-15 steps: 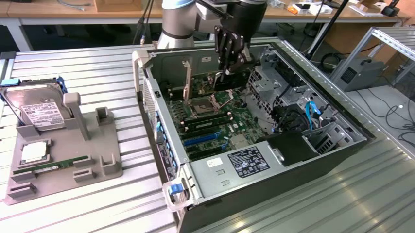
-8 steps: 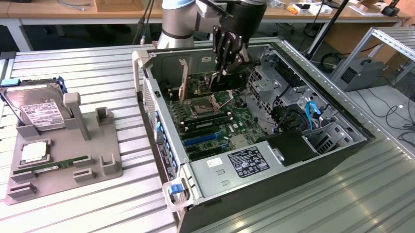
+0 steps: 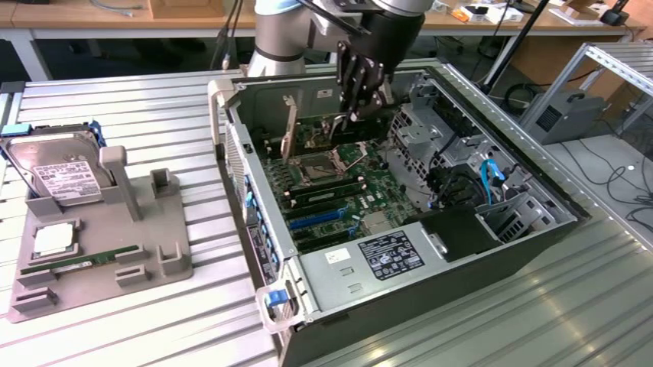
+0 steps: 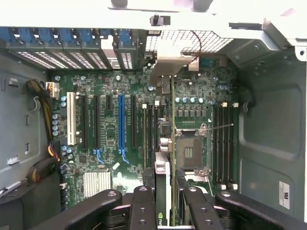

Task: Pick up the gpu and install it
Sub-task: 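Insert the gpu into the slot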

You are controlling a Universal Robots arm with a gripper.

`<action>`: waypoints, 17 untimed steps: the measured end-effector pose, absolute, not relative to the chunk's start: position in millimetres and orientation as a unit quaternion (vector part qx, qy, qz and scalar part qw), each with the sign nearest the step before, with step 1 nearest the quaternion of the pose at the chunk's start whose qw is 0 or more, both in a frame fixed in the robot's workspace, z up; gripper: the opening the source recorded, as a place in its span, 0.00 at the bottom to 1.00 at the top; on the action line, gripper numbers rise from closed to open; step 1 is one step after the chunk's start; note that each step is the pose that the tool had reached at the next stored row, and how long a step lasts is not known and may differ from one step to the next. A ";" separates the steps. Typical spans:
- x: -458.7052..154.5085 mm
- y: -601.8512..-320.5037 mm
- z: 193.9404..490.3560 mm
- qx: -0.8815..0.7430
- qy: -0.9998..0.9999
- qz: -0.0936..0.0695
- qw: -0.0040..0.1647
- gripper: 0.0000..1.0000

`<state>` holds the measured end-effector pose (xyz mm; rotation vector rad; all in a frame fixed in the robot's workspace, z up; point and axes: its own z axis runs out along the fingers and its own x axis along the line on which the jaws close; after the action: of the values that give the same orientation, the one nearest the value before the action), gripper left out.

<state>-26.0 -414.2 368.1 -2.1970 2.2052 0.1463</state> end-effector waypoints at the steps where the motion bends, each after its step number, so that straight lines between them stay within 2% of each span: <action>1: -26.0 -416.7 367.8 -0.705 0.707 0.053 0.018 0.27; 17: -26.0 -434.2 362.0 -0.705 0.707 0.056 0.022 0.27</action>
<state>-26.0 -434.2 362.0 -2.1835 2.1903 0.1745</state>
